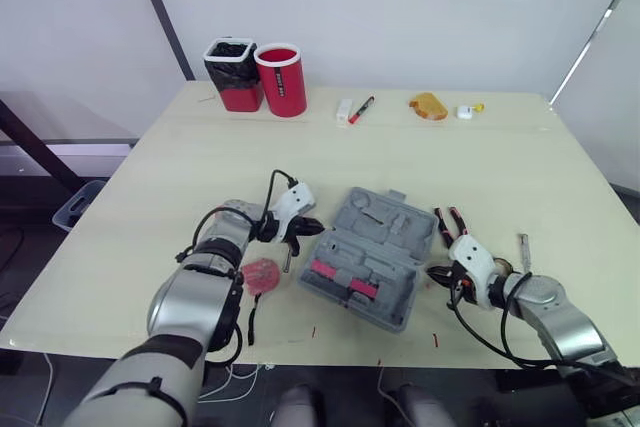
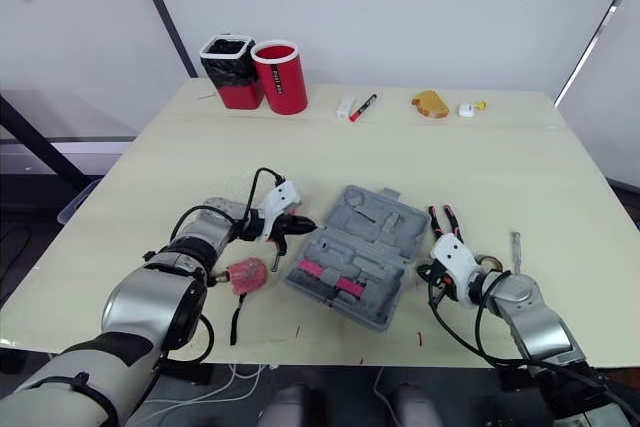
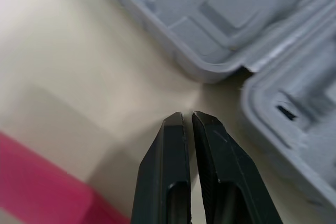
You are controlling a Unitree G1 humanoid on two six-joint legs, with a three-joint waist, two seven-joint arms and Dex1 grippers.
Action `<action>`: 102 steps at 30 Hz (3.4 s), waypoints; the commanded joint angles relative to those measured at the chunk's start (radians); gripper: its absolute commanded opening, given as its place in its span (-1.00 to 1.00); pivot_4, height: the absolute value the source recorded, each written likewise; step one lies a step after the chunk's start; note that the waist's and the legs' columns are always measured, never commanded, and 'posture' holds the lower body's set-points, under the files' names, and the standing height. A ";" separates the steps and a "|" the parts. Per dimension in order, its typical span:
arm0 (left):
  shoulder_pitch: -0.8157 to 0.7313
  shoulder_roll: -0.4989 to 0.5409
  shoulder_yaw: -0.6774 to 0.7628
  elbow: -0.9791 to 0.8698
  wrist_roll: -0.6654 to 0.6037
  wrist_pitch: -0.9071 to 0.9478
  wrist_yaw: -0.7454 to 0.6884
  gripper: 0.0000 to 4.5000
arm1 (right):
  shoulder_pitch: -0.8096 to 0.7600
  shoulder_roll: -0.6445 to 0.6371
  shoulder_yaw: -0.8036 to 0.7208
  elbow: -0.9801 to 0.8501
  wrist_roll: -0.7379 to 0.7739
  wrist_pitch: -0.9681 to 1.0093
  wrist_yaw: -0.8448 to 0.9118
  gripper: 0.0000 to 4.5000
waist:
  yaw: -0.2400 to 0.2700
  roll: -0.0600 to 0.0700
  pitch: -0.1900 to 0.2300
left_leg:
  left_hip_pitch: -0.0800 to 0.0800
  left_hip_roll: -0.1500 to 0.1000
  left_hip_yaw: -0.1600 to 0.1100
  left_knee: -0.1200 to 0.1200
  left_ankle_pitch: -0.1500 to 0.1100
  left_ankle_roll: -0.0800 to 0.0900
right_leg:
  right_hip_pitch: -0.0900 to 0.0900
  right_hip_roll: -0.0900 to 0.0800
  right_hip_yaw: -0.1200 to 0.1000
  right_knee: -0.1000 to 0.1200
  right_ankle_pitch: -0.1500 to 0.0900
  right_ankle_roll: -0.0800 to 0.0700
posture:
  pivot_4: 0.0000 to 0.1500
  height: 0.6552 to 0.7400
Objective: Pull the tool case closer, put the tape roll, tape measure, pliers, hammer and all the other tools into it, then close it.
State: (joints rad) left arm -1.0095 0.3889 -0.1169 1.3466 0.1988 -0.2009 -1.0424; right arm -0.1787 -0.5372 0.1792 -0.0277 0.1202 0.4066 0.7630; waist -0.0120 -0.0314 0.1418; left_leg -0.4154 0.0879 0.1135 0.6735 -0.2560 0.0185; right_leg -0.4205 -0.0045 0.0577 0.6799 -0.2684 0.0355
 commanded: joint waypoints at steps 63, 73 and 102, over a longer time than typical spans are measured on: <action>0.126 -0.012 -0.101 -0.173 0.033 0.114 -0.507 -0.84 | 0.051 -0.077 -0.041 -0.027 0.067 -0.087 0.175 -1.00 | -0.001 0.002 -0.001 | 0.001 0.000 -0.004 0.002 0.000 0.000 | 0.003 0.000 -0.003 0.000 0.000 0.000 | 1.00 1.00; 0.282 0.035 -0.111 -0.527 -0.043 0.270 -0.543 -0.84 | 0.077 -0.091 -0.058 -0.040 0.081 -0.098 0.196 -1.00 | -0.004 0.003 -0.002 | 0.001 0.000 -0.005 0.002 0.000 0.000 | 0.004 0.000 -0.003 0.000 0.000 0.000 | 1.00 1.00; 0.533 0.231 -0.166 -0.992 -0.181 0.486 -0.428 -0.84 | 0.097 -0.070 -0.004 -0.106 0.091 -0.053 0.221 -1.00 | -0.001 0.003 -0.002 | 0.001 0.000 -0.007 0.005 0.000 0.000 | 0.005 0.001 -0.004 0.002 0.000 -0.001 | 1.00 1.00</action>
State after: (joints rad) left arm -0.4859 0.6035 -0.2726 0.3618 0.0223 0.2941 -1.4554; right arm -0.0862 -0.6092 0.1813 -0.0862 0.1890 0.3495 0.9810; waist -0.0133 -0.0281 0.1399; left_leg -0.4143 0.0882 0.1063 0.6780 -0.2563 0.0189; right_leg -0.4157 -0.0038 0.0530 0.6818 -0.2687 0.0349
